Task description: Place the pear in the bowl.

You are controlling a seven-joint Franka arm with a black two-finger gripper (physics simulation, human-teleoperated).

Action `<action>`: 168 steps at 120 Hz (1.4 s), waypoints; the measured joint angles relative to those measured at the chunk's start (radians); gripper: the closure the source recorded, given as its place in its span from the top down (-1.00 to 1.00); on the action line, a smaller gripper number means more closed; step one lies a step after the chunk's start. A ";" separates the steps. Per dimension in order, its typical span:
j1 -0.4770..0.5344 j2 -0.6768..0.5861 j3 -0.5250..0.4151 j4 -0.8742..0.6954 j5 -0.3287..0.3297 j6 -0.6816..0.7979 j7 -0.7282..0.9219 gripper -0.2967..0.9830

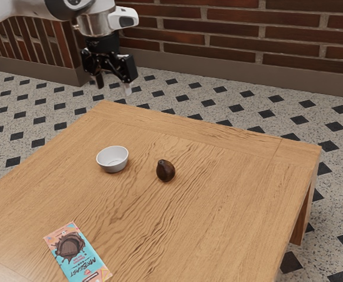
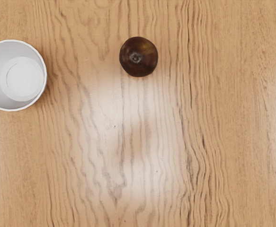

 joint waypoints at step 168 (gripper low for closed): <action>-0.051 0.763 0.040 0.386 0.008 0.036 -0.007 0.54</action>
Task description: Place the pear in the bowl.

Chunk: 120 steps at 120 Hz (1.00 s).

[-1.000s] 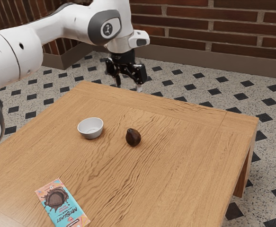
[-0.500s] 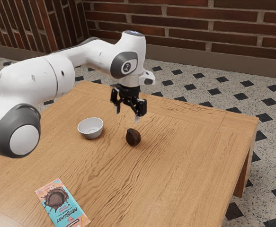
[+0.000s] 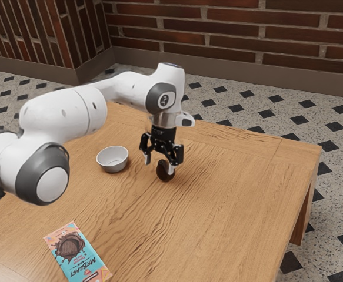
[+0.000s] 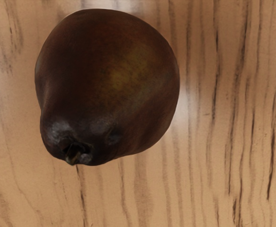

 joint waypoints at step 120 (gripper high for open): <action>0.026 0.129 0.039 0.045 -0.132 0.202 0.074 0.48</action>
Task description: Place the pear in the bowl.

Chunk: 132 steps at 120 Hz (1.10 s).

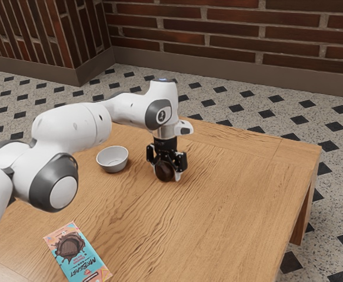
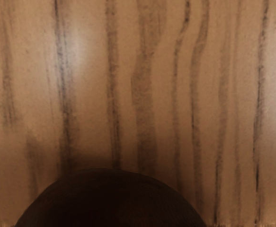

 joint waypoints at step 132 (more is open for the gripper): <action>0.166 -0.186 0.055 -0.079 0.102 -0.224 0.023 0.08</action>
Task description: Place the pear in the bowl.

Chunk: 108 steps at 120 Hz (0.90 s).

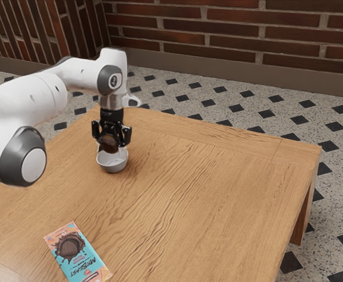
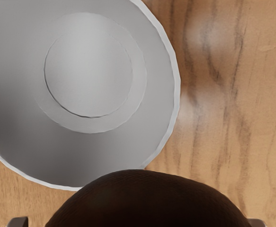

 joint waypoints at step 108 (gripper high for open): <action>-0.073 -0.157 0.004 -0.076 0.010 0.080 0.076 0.48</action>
